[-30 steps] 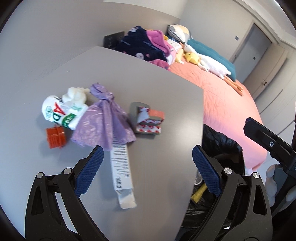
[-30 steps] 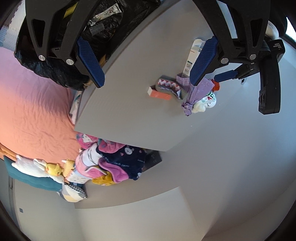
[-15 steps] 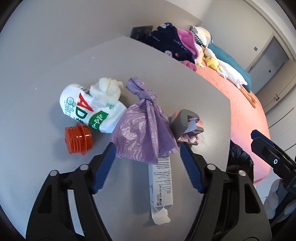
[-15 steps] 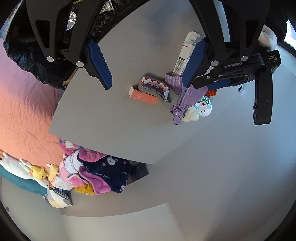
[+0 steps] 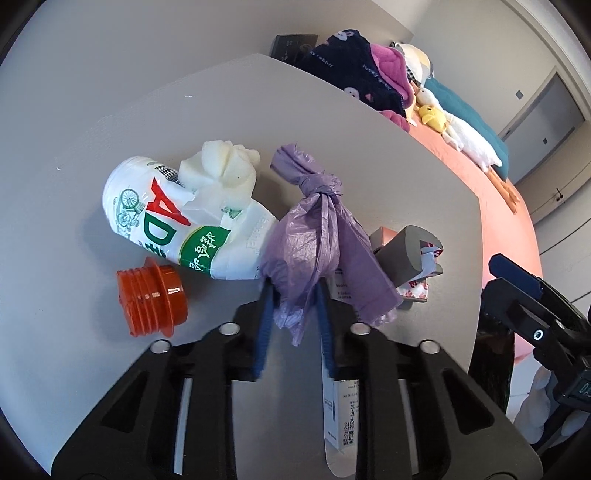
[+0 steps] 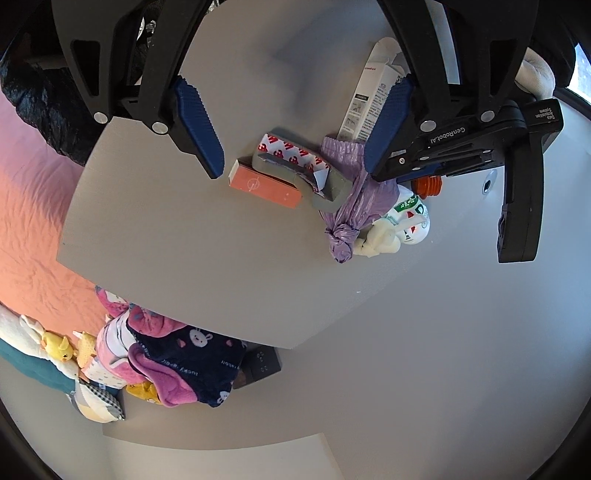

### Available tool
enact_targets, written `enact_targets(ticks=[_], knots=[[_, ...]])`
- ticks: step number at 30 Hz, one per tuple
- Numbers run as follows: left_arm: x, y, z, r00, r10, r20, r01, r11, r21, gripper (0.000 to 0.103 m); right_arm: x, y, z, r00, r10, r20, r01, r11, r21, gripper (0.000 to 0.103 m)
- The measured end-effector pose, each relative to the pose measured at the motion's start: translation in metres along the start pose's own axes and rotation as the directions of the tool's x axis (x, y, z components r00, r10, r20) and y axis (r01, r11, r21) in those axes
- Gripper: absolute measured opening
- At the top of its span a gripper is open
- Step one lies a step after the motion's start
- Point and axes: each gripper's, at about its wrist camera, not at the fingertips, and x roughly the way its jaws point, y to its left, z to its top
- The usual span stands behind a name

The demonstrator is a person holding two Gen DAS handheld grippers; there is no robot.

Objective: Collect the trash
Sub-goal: 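Grasp the purple tied bag with left tool while right tool grasps grey-red wrapper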

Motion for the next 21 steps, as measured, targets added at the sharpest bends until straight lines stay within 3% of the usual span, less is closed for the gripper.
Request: enact_targets(ticks=[4,9,21], knots=[[-0.011,-0.001,0.001,0.998,-0.037,0.055,0.036,0.999,0.012,0.003,0.010,0.001,0.002,1.000,0.011,-0.018,-0.011,1.000,-0.003,0.075],[-0.032,-0.003,0.013,0.990,-0.055,0.128,0.051,0.998,0.034,0.003,0.022,0.004,0.005,0.999,0.020,-0.032,-0.020,1.000,-0.009,0.073],[-0.043,0.000,0.038,0.983,-0.062,0.172,0.055,0.997,0.045,0.003,0.048,0.015,0.014,0.997,0.046,-0.058,-0.048,0.998,-0.046,0.058]])
